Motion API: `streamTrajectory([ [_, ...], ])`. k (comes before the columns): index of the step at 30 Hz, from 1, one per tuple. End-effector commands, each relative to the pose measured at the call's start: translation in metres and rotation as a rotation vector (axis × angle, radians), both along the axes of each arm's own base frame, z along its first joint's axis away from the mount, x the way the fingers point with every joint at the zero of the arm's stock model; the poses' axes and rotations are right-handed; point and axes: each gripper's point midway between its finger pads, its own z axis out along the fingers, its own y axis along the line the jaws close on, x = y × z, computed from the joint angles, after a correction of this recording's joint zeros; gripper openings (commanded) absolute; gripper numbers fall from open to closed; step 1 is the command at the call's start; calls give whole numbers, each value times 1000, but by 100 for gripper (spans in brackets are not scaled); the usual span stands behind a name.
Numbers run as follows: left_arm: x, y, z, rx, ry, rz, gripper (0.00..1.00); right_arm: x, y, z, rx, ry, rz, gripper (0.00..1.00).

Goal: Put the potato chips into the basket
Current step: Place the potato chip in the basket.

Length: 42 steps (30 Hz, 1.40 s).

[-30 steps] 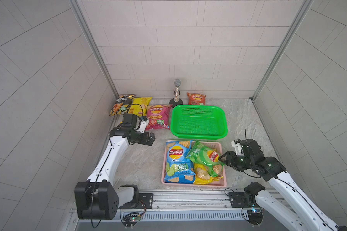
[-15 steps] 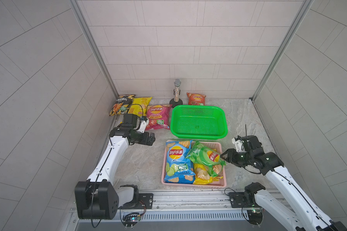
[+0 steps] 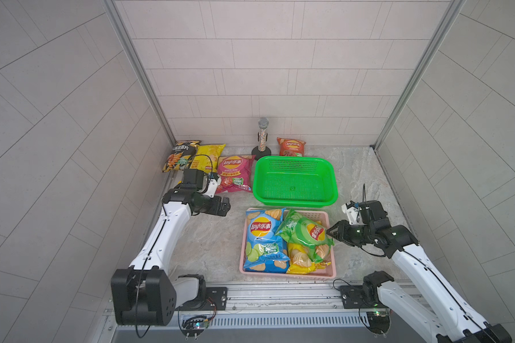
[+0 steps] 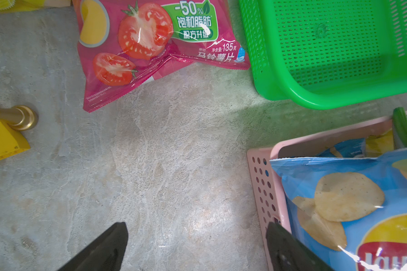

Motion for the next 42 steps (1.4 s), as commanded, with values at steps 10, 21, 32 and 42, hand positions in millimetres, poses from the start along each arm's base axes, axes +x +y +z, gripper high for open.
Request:
streamTrajectory([
  [10, -2, 1, -4, 6, 18, -5, 100, -6, -12, 30, -24, -92, -49, 0],
  [21, -2, 1, -4, 1, 20, -8, 99, -14, -34, 76, 64, -217, -296, 0],
  [32, -2, -1, -3, -6, 20, -11, 99, -15, -48, 103, 186, -299, -478, 0],
  [42, -2, 0, -5, -3, 23, -9, 100, -4, -36, 116, 264, -323, -456, 0],
])
